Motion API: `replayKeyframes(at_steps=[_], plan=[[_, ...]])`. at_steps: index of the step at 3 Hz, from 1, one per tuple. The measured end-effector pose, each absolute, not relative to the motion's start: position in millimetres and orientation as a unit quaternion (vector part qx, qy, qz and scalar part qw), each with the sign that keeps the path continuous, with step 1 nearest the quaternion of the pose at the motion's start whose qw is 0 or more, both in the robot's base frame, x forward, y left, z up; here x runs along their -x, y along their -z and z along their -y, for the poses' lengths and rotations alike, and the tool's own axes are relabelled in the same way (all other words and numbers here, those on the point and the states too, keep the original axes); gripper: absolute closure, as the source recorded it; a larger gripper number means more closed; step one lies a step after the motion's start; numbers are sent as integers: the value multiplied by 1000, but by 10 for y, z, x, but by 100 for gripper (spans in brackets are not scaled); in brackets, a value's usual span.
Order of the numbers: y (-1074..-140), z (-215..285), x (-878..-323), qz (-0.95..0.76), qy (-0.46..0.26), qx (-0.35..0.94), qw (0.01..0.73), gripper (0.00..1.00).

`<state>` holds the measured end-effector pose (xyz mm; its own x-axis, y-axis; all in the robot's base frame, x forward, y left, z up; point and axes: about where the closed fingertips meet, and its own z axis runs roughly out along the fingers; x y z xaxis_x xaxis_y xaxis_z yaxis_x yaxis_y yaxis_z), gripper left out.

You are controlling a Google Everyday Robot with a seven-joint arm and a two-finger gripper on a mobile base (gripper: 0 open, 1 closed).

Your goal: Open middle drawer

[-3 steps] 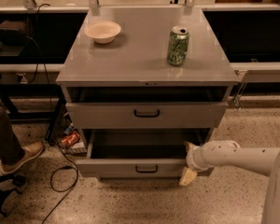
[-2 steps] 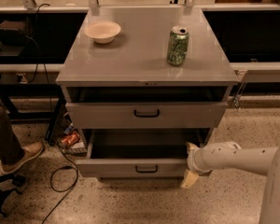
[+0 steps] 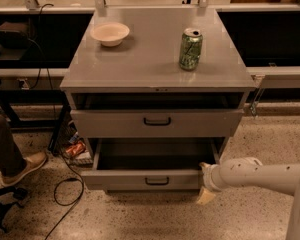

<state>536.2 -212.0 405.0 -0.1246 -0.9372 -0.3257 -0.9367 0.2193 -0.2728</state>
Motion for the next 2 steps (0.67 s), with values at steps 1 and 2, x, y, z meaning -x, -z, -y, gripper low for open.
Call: replayKeyframes(at_steps=[1, 2], plan=[[-3934, 2160, -5285, -756, -19, 620, 210, 48], [-3978, 2160, -5285, -756, -19, 620, 210, 72]])
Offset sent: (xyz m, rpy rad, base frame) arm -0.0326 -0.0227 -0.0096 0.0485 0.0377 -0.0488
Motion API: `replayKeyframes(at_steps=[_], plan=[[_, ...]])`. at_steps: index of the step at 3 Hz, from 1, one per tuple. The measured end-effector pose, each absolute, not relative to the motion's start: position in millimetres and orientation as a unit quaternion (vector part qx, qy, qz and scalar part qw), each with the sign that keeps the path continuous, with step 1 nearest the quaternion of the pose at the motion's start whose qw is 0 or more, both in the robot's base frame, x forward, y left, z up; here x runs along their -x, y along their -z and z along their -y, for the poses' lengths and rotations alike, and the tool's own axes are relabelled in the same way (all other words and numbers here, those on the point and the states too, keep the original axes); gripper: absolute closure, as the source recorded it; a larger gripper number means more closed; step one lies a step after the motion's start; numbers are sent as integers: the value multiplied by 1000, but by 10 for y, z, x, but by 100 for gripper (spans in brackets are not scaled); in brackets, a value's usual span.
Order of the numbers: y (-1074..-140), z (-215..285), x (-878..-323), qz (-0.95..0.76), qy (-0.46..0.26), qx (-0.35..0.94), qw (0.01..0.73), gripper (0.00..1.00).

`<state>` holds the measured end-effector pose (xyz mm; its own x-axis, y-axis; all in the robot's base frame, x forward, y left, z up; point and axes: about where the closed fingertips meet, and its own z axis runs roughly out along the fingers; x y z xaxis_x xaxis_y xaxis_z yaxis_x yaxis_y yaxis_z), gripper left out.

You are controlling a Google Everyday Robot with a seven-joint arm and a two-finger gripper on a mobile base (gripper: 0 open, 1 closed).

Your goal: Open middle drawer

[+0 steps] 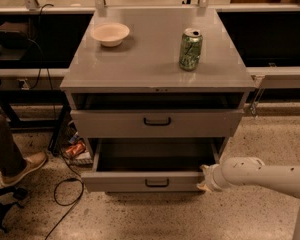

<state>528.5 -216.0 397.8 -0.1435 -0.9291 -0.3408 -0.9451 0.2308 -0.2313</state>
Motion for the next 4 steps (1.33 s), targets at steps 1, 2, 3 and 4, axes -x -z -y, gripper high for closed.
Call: replayKeyframes(at_steps=[1, 2, 3, 4], plan=[[-4027, 2160, -5284, -756, -19, 620, 210, 96], [-4050, 2160, -5284, -756, -19, 620, 210, 100], [-4064, 2230, -5008, -766, -13, 601, 225, 100], [-4079, 2234, -4993, -767, -13, 600, 226, 100]])
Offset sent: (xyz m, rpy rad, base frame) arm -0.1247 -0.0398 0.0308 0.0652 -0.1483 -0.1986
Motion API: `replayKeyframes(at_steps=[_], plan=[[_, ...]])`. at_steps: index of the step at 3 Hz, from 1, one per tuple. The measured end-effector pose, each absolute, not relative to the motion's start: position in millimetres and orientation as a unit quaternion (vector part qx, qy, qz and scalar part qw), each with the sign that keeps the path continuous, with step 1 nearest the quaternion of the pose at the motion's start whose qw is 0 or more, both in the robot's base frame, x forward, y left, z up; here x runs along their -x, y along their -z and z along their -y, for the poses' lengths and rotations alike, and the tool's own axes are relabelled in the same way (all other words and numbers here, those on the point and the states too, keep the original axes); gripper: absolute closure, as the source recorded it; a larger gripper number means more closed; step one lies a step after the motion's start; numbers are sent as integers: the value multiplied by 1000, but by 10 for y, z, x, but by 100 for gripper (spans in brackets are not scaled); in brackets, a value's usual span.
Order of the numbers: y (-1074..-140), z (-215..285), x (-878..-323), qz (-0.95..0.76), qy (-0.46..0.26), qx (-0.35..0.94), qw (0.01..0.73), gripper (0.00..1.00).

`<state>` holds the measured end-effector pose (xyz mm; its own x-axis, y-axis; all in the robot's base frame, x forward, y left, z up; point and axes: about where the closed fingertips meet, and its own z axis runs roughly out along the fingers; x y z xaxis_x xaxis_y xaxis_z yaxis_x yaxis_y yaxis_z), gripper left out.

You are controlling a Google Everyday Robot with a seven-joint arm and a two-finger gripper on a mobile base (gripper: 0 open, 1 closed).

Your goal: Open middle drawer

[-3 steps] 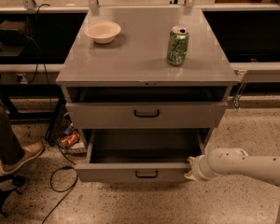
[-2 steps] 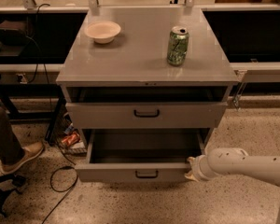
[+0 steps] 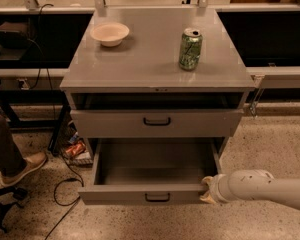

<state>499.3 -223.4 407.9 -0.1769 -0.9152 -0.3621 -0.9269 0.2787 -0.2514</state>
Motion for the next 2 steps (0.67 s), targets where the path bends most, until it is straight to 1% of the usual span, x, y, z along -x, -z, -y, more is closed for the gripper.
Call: replayKeyframes(at_steps=[1, 2], plan=[[-4090, 2234, -4993, -767, -13, 600, 226, 100], [-4035, 2233, -4790, -774, -19, 589, 232, 100]])
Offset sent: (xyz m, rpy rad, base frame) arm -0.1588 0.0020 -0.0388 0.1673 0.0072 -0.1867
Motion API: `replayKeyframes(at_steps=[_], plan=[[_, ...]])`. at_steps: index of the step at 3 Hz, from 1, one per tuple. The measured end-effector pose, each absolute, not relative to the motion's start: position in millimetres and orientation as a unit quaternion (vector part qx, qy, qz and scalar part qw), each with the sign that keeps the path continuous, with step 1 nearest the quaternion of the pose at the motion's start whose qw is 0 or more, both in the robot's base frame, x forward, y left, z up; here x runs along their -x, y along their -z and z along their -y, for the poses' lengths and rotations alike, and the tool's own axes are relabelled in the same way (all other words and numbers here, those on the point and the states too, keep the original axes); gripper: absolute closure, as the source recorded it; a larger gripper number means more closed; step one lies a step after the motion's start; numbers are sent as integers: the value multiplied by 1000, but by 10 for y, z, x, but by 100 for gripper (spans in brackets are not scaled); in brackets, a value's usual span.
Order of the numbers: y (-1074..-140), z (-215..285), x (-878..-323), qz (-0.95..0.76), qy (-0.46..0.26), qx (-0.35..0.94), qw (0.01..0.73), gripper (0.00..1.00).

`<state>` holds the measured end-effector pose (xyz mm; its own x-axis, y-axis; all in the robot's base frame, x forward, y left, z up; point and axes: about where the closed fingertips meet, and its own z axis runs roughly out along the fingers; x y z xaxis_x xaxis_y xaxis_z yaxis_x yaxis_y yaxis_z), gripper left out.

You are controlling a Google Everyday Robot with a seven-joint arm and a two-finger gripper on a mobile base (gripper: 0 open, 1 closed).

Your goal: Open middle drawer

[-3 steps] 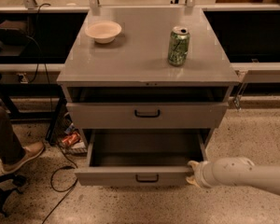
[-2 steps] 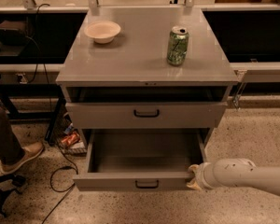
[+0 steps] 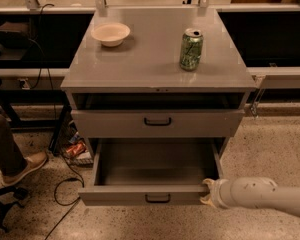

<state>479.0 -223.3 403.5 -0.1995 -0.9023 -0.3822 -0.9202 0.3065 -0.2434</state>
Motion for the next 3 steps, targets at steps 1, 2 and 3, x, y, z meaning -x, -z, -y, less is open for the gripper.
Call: replayKeyframes(at_steps=[1, 2, 3], plan=[[-3988, 2229, -4546, -784, -29, 572, 238, 100], [-4048, 2225, -4540, -784, -29, 572, 239, 100], [-3944, 2223, -4257, -796, -40, 552, 244, 100]])
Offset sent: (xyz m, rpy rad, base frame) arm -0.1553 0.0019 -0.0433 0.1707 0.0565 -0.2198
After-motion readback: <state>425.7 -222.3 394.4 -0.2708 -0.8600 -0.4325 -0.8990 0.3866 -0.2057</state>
